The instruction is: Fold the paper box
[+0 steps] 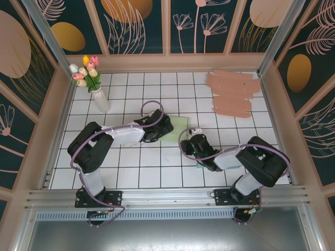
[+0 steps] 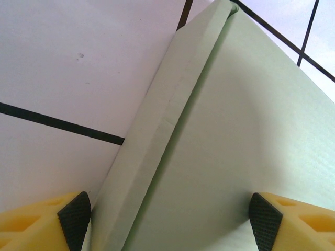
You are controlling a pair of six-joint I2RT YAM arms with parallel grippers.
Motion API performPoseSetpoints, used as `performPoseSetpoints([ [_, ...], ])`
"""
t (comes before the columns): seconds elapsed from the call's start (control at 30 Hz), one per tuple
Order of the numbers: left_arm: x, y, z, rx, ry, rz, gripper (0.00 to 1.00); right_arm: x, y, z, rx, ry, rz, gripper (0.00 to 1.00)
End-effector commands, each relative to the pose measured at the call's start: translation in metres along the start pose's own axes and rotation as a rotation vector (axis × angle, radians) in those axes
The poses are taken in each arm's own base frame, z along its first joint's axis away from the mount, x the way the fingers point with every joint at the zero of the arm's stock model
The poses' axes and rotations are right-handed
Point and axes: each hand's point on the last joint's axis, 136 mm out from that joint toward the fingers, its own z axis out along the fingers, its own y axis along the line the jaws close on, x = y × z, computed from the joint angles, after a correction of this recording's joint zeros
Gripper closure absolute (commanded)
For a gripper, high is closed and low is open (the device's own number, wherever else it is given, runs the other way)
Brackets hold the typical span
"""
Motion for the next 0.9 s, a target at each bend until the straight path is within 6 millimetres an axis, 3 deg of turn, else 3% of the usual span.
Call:
performPoseSetpoints([
  [0.0,0.024,0.044,0.014,-0.136,0.074,0.039,0.19,-0.002,-0.007,0.003,0.016,-0.024,0.018,0.68],
  [0.5,0.04,0.04,0.02,-0.094,0.152,0.042,0.25,-0.024,-0.021,0.029,0.078,0.0,0.052,0.65],
  [0.87,0.034,0.026,0.003,-0.048,0.141,0.07,0.25,-0.041,-0.03,0.032,0.069,0.01,0.096,0.61],
])
